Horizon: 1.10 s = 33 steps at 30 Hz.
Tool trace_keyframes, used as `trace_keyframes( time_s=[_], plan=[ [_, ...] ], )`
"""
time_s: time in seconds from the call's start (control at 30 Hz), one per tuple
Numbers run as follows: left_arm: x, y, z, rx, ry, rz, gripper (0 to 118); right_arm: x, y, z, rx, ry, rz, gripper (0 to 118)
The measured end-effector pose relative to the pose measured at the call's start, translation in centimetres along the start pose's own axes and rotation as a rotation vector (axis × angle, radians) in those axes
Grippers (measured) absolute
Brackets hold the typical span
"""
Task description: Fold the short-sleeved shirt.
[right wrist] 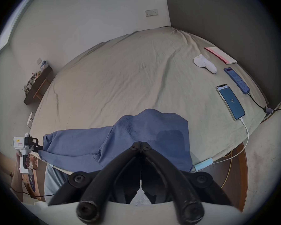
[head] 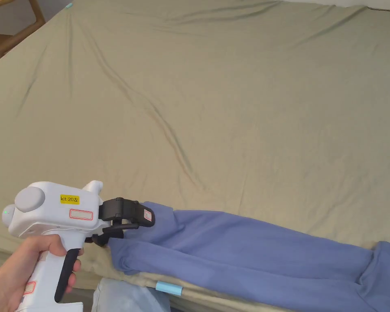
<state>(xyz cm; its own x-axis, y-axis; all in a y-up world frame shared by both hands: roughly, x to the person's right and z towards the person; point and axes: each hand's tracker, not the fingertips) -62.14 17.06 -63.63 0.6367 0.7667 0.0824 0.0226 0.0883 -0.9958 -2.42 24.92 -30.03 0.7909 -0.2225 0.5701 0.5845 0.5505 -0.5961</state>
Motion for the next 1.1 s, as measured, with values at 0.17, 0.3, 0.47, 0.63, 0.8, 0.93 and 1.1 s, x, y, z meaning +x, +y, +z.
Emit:
trace_keyframes(
  time_s=[0.17,0.3,0.47,0.63,0.8,0.93,1.1],
  plan=[
    [-1.7,1.3,-1.3,0.009,-0.048,0.015,106,-1.2,-0.2,0.4,-0.011,0.0,0.024,0],
    [1.5,-0.1,-1.9,-0.031,0.005,-0.082,97,-1.5,-0.2,0.1,-0.019,0.016,0.025,0],
    [1.1,0.4,-2.7,0.003,0.095,-0.063,4,-1.7,-0.4,-0.4,-0.024,0.04,0.014,0],
    [-0.5,2.7,-0.8,0.043,0.142,-0.048,4,-2.1,-0.6,0.3,-0.022,0.055,0.029,0],
    [-0.2,2.5,1.4,0.087,0.18,-0.037,4,-1.8,0.1,1.1,0.003,0.069,0.018,0],
    [1.0,3.3,4.8,0.179,0.272,0.01,4,-1.5,0.2,1.4,0.021,0.081,0.009,0],
    [3.7,3.4,6.2,0.19,0.438,-0.055,4,-1.6,0.1,1.6,0.028,0.092,0.007,0]
  ],
)
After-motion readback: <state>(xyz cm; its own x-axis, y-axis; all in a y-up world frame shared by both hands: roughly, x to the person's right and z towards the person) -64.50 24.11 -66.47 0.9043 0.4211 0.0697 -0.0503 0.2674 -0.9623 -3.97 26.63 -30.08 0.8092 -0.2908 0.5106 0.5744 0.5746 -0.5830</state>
